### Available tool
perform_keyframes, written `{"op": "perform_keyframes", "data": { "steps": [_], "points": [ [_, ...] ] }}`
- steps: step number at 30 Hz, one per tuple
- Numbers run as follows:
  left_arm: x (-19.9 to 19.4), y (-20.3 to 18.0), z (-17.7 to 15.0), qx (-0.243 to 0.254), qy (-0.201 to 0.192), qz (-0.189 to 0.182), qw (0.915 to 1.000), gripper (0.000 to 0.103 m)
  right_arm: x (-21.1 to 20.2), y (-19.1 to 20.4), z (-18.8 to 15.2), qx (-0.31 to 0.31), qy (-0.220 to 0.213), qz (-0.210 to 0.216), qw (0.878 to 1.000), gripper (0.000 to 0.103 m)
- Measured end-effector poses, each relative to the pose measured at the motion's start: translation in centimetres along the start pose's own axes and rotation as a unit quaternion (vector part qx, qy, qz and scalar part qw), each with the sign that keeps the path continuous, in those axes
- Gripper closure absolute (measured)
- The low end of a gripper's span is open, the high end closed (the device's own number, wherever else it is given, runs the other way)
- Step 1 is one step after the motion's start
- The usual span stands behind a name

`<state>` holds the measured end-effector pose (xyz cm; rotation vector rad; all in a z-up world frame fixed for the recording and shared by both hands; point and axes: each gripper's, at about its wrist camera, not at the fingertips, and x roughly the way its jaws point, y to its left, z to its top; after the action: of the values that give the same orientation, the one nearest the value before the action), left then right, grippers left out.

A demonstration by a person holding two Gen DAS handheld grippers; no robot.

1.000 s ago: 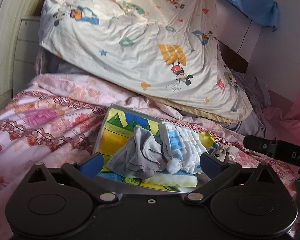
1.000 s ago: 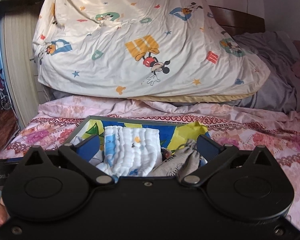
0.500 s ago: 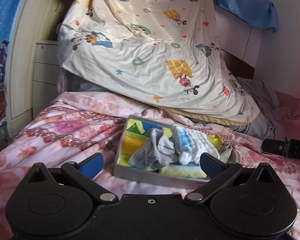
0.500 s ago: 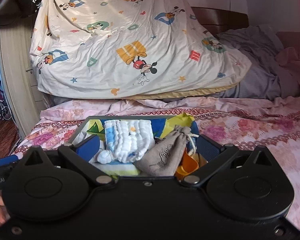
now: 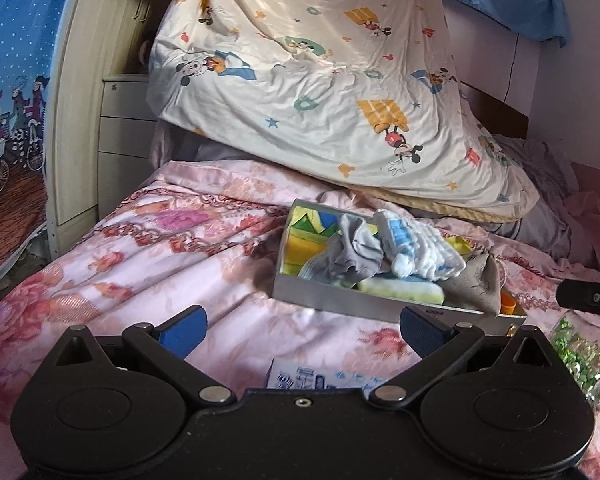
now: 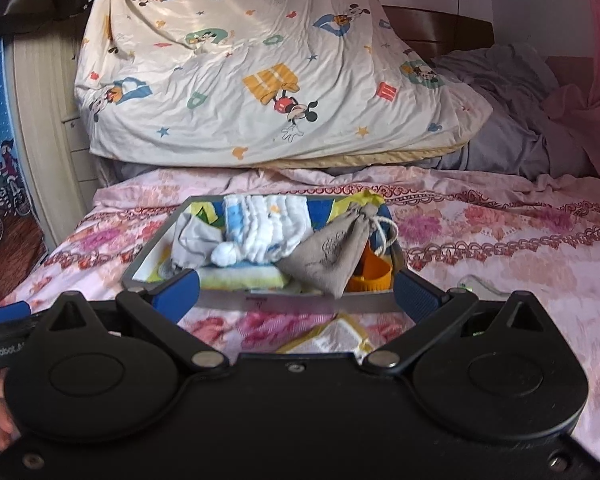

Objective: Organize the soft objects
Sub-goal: 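Lift both tools away from the tray and pull back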

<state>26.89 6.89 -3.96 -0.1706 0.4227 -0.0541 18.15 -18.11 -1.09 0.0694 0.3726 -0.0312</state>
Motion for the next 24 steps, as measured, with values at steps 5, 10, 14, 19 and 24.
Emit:
{"op": "perform_keyframes", "data": {
  "steps": [5, 10, 14, 19, 24],
  "points": [
    [-0.8, 0.0, -1.3, -0.005, 0.009, 0.013, 0.9999, 0.001, -1.3, 0.5, -1.6, 0.004, 0.017, -0.005, 1.000, 0.001],
    [-1.6, -0.3, -3.2, 0.005, 0.026, 0.014, 0.9995, 0.001, -2.1, 0.8, -3.7, -0.001, 0.033, -0.015, 0.999, 0.001],
    [-2.2, -0.7, -4.4, 0.025, 0.036, 0.014, 0.9989, 0.001, -3.0, 0.7, -5.8, 0.013, 0.054, -0.026, 0.998, 0.001],
    [-2.8, -0.9, -5.3, 0.032, 0.047, 0.022, 0.9981, 0.001, -3.4, 0.8, -7.4, 0.014, 0.078, -0.037, 0.996, 0.001],
    [-3.1, -0.9, -5.5, 0.036, 0.052, 0.031, 0.9975, 0.001, -4.0, 1.6, -8.8, -0.002, 0.075, -0.030, 0.997, 0.001]
  ]
}}
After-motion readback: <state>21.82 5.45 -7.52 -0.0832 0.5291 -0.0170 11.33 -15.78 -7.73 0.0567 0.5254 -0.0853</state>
